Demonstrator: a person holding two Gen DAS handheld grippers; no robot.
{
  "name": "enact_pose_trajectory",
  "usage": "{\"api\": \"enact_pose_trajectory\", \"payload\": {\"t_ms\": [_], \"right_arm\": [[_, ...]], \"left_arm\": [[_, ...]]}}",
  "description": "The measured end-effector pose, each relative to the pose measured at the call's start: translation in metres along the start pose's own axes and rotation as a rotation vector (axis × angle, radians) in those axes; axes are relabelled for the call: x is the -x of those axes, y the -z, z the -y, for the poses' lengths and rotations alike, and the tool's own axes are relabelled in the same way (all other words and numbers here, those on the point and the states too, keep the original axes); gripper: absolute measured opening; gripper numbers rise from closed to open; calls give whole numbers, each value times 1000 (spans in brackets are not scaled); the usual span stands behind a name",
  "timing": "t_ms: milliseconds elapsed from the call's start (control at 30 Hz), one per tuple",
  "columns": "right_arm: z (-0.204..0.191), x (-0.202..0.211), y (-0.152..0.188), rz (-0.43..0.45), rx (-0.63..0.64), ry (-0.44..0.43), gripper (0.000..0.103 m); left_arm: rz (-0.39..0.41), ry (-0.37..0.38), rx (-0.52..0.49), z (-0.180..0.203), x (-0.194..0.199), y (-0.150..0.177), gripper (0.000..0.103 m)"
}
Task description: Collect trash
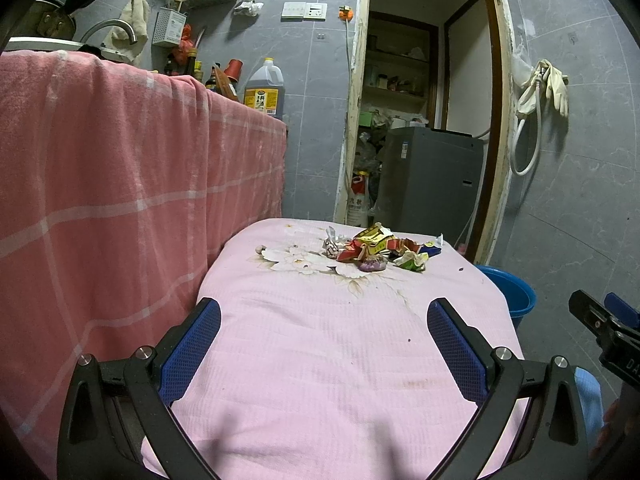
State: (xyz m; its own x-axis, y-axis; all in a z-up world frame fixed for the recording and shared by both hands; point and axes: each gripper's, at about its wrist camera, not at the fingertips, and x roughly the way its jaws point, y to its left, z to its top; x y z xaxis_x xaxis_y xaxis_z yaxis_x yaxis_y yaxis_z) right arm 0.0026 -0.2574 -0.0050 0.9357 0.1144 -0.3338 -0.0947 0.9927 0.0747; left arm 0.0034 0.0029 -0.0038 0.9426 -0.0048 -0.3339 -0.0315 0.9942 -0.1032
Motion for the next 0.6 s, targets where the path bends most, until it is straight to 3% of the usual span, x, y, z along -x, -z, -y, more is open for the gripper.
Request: {"api": "enact_pose_trajectory", "payload": {"t_ms": [600], "right_arm": [[1, -3, 4, -3, -4, -1, 103]], "left_arm": [[-2, 0, 1, 0, 0, 0, 101]]}}
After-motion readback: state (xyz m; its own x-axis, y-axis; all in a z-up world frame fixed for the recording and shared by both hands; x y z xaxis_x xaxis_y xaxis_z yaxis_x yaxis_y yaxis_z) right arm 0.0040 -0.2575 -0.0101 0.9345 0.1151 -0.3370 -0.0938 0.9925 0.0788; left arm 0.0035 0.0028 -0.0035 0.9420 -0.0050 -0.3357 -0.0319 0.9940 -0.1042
